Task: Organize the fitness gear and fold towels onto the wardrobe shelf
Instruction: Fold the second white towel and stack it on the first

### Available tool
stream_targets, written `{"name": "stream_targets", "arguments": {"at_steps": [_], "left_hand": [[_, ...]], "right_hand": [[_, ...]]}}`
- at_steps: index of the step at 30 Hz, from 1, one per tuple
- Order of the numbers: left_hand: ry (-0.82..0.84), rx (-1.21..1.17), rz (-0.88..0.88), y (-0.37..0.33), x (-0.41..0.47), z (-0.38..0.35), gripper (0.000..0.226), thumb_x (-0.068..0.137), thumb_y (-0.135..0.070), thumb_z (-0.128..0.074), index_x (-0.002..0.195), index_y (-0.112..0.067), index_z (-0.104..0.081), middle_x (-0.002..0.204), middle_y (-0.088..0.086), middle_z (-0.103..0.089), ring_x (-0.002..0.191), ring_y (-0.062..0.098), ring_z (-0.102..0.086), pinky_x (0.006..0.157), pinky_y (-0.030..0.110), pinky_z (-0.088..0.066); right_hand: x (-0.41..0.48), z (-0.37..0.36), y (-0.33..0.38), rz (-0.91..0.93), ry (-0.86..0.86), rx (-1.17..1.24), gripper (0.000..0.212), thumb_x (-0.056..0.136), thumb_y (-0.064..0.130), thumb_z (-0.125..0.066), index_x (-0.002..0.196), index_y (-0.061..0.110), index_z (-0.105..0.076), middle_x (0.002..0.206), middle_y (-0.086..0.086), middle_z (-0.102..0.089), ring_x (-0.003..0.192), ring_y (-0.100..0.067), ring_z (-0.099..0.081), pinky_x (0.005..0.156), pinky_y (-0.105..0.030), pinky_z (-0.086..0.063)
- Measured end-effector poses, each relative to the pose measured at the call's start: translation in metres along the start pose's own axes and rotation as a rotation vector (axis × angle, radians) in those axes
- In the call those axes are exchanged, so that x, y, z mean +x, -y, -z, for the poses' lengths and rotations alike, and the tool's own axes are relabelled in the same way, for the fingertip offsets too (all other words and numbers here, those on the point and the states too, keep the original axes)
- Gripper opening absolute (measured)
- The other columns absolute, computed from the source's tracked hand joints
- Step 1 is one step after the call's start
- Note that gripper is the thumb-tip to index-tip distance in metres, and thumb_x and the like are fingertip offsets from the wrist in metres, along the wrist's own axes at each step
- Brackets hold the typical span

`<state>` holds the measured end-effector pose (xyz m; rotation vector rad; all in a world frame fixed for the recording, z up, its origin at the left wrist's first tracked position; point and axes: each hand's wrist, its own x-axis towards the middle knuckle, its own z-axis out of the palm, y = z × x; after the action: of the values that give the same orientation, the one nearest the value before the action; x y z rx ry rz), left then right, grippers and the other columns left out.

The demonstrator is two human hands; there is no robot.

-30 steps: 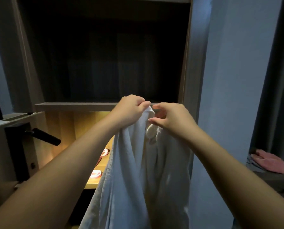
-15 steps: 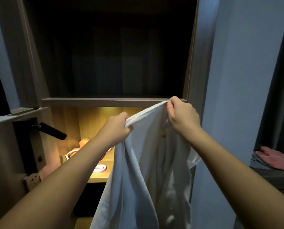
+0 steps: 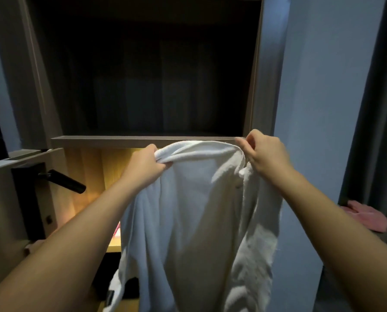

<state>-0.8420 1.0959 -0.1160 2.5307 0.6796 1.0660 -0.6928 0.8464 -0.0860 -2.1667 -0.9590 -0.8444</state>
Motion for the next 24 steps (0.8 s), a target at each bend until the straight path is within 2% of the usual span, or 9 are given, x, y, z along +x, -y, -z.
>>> {"name": "stream_targets", "arguments": {"at_steps": [4, 8, 10, 13, 14, 16, 19, 21, 24], "left_hand": [[-0.004, 0.051, -0.016, -0.012, 0.011, 0.014, 0.033, 0.081, -0.051, -0.069, 0.090, -0.020, -0.062, 0.082, 0.000, -0.063, 0.076, 0.020, -0.061, 0.067, 0.036, -0.056], [0.036, 0.082, -0.020, -0.012, 0.010, 0.005, 0.018, 0.089, -0.037, -0.065, 0.090, -0.020, -0.061, 0.085, 0.003, -0.064, 0.076, 0.020, -0.059, 0.064, 0.032, -0.050], [0.072, 0.092, -0.029, -0.011, 0.007, -0.002, 0.013, 0.091, -0.032, -0.063, 0.091, -0.018, -0.062, 0.086, 0.004, -0.063, 0.077, 0.021, -0.060, 0.070, 0.037, -0.056], [0.083, 0.074, -0.032, -0.008, 0.004, -0.008, 0.009, 0.092, -0.026, -0.059, 0.091, -0.018, -0.063, 0.086, 0.005, -0.064, 0.078, 0.021, -0.060, 0.075, 0.041, -0.058], [0.084, 0.066, -0.036, -0.008, 0.003, -0.008, 0.009, 0.093, -0.025, -0.058, 0.090, -0.018, -0.063, 0.085, 0.004, -0.063, 0.077, 0.020, -0.060, 0.074, 0.040, -0.058], [0.079, 0.061, -0.042, -0.009, 0.003, -0.010, 0.010, 0.093, -0.023, -0.057, 0.087, -0.018, -0.063, 0.081, 0.003, -0.062, 0.075, 0.019, -0.059, 0.072, 0.039, -0.058], [0.082, 0.069, -0.051, -0.009, 0.001, -0.010, 0.011, 0.092, -0.021, -0.055, 0.084, -0.017, -0.062, 0.077, 0.001, -0.059, 0.074, 0.020, -0.059, 0.071, 0.040, -0.057], [0.087, 0.064, -0.061, -0.010, 0.000, -0.010, 0.014, 0.092, -0.020, -0.054, 0.079, -0.019, -0.058, 0.074, 0.000, -0.057, 0.073, 0.020, -0.057, 0.067, 0.037, -0.053], [0.087, 0.055, -0.060, -0.010, -0.002, -0.008, 0.019, 0.092, -0.020, -0.053, 0.073, -0.023, -0.053, 0.073, 0.000, -0.056, 0.071, 0.018, -0.056, 0.064, 0.034, -0.050]], "right_hand": [[0.010, 0.020, 0.001, 0.043, 0.379, -0.143, 0.059, 0.066, 0.085, -0.049, 0.076, 0.028, -0.056, 0.073, 0.009, -0.060, 0.068, -0.006, -0.053, 0.050, -0.024, -0.035], [0.004, 0.020, 0.000, 0.129, 0.829, -0.469, 0.042, 0.068, 0.052, -0.080, 0.103, 0.031, -0.070, 0.101, 0.007, -0.069, 0.089, -0.016, -0.063, 0.061, -0.024, -0.046], [0.000, 0.017, -0.003, 0.109, 1.007, -0.680, 0.052, 0.078, 0.043, -0.076, 0.126, 0.029, -0.063, 0.122, 0.004, -0.064, 0.104, -0.019, -0.061, 0.078, -0.025, -0.050], [-0.006, 0.009, -0.010, 0.102, 1.229, -0.847, 0.052, 0.092, 0.033, -0.063, 0.141, 0.020, -0.050, 0.141, -0.002, -0.051, 0.124, -0.025, -0.051, 0.101, -0.032, -0.043], [-0.007, 0.008, -0.014, 0.067, 1.276, -0.767, 0.049, 0.095, 0.028, -0.059, 0.142, 0.017, -0.049, 0.144, -0.005, -0.048, 0.128, -0.027, -0.048, 0.102, -0.032, -0.041], [-0.006, 0.012, -0.024, -0.188, 1.302, -0.289, 0.040, 0.095, 0.011, -0.058, 0.134, 0.014, -0.057, 0.139, -0.010, -0.052, 0.128, -0.030, -0.050, 0.095, -0.031, -0.045], [-0.012, 0.015, -0.031, -0.440, 1.140, 0.377, 0.030, 0.091, -0.001, -0.054, 0.100, 0.016, -0.077, 0.115, -0.010, -0.064, 0.104, -0.027, -0.064, 0.079, -0.031, -0.056], [-0.018, 0.012, -0.032, -0.423, 0.995, 0.583, 0.026, 0.092, 0.007, -0.052, 0.088, 0.012, -0.077, 0.108, -0.015, -0.066, 0.093, -0.024, -0.065, 0.074, -0.029, -0.056], [-0.028, 0.009, -0.025, -0.263, 0.960, 0.798, 0.019, 0.094, 0.016, -0.055, 0.100, 0.013, -0.072, 0.107, -0.009, -0.069, 0.098, -0.020, -0.067, 0.077, -0.024, -0.055]]}}
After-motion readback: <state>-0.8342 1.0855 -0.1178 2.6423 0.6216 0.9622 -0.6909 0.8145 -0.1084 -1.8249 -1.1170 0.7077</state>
